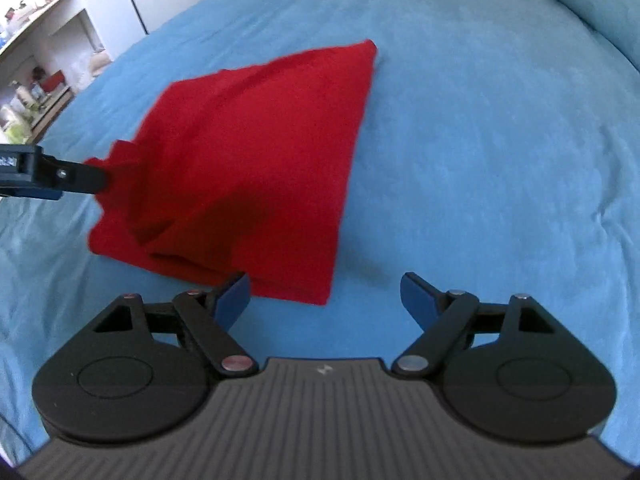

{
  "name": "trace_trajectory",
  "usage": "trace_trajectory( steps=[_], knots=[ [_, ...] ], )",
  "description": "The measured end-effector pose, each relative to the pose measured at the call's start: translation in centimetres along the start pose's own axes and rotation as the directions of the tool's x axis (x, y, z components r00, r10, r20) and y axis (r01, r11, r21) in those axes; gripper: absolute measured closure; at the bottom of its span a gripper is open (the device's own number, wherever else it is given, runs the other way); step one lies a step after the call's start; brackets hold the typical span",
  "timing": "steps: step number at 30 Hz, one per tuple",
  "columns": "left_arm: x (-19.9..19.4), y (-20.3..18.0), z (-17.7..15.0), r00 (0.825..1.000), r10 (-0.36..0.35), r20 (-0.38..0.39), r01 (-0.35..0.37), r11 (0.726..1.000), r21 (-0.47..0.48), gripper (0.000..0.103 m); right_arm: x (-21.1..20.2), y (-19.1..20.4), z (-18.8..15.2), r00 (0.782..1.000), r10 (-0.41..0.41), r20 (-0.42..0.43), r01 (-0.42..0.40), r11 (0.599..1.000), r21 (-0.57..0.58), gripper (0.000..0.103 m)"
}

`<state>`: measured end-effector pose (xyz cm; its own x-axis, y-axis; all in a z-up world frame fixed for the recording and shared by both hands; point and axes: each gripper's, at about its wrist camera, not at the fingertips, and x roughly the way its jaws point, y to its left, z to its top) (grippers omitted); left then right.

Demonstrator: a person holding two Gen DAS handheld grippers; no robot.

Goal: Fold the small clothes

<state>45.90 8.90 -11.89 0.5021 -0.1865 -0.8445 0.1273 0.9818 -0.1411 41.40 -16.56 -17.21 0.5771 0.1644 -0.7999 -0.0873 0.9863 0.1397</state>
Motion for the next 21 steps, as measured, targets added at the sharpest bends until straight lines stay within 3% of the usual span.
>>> trace_trajectory(
  steps=[6, 8, 12, 16, 19, 21],
  knots=[
    [0.2, 0.4, 0.0, 1.000, 0.014, 0.004, -0.014, 1.000, -0.017, 0.002, 2.2, 1.8, 0.1, 0.997, -0.082, 0.002, 0.082, 0.991, -0.102, 0.009],
    [0.3, 0.3, 0.1, 1.000, 0.003, 0.006, -0.003, 1.000, -0.016, 0.002, 2.0, 2.0, 0.1, 0.995, -0.094, 0.018, 0.096, 0.988, -0.120, 0.016],
    [1.6, 0.5, 0.2, 0.997, 0.081, -0.020, -0.081, 0.997, -0.008, 0.002, 1.0, 0.6, 0.2, 0.987, -0.149, 0.066, 0.152, 0.987, -0.043, 0.019],
    [4.1, 3.4, -1.6, 0.976, 0.166, -0.144, -0.178, 0.981, -0.079, 0.002, 0.4, -1.3, -0.1, 0.987, -0.144, 0.070, 0.140, 0.989, 0.056, 0.019],
    [4.6, 5.2, -3.4, 0.980, 0.133, -0.149, -0.152, 0.981, -0.124, 0.000, 0.8, -1.8, -0.7, 0.990, -0.136, 0.042, 0.131, 0.987, 0.096, 0.019],
    [4.7, 4.8, -3.7, 0.979, 0.148, -0.140, -0.161, 0.983, -0.086, 0.000, 0.9, -2.4, -1.0, 0.991, -0.126, 0.036, 0.120, 0.984, 0.130, 0.019]
  ],
)
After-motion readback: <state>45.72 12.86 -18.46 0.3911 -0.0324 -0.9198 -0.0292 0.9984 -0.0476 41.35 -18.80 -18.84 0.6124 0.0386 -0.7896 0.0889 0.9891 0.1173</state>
